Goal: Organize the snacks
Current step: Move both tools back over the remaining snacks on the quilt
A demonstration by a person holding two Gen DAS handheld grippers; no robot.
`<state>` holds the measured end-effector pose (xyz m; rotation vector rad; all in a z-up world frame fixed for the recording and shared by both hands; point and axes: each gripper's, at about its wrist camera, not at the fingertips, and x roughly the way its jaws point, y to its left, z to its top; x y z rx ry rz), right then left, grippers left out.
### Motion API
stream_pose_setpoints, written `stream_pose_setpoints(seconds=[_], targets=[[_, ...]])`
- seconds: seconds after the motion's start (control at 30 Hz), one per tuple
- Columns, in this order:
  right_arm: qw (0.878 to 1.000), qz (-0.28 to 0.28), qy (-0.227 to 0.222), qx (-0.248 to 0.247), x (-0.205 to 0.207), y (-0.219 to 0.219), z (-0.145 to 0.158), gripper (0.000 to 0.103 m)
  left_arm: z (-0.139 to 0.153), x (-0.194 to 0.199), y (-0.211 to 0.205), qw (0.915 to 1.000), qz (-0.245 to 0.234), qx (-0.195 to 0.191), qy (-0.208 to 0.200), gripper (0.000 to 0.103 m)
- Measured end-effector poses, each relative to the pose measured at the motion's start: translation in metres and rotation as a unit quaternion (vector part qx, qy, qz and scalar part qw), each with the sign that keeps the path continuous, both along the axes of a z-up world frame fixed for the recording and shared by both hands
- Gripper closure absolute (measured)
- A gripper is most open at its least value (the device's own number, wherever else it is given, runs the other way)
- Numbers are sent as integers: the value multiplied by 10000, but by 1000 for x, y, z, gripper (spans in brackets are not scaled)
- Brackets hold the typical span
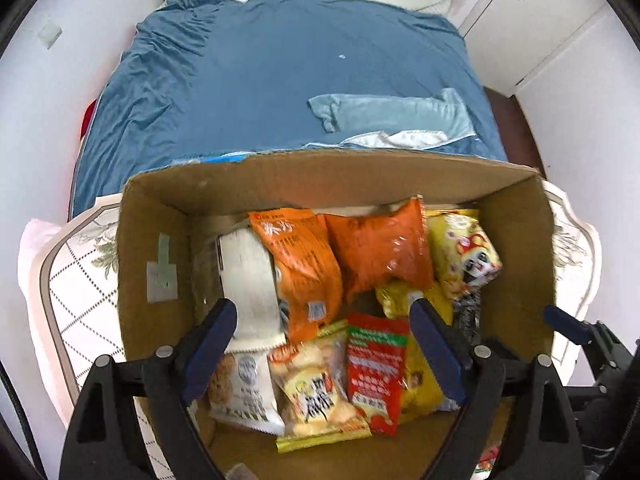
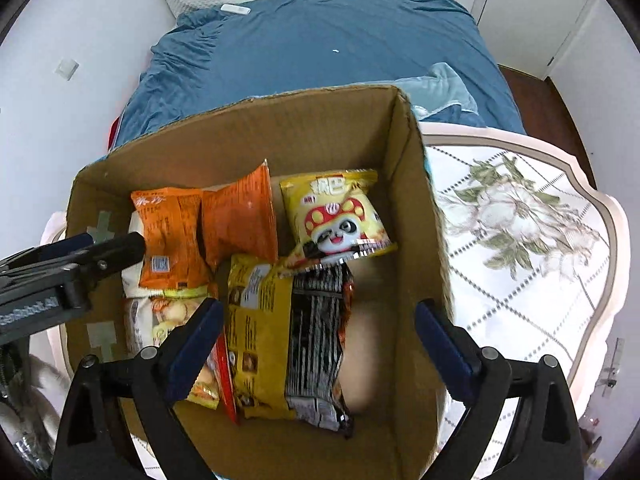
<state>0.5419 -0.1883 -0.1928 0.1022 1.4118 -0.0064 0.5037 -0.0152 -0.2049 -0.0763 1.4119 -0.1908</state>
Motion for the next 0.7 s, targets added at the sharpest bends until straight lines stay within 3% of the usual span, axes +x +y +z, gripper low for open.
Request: stream_pose_setpoints(seconds=[0.3, 0.7], targets=[[9991, 174, -382, -58, -58, 9, 38, 5, 39, -62, 11, 9980, 86, 132, -616, 15], [9952, 114, -964, 82, -136, 7, 95, 5, 93, -162, 19, 9889, 218, 381, -1420, 15]])
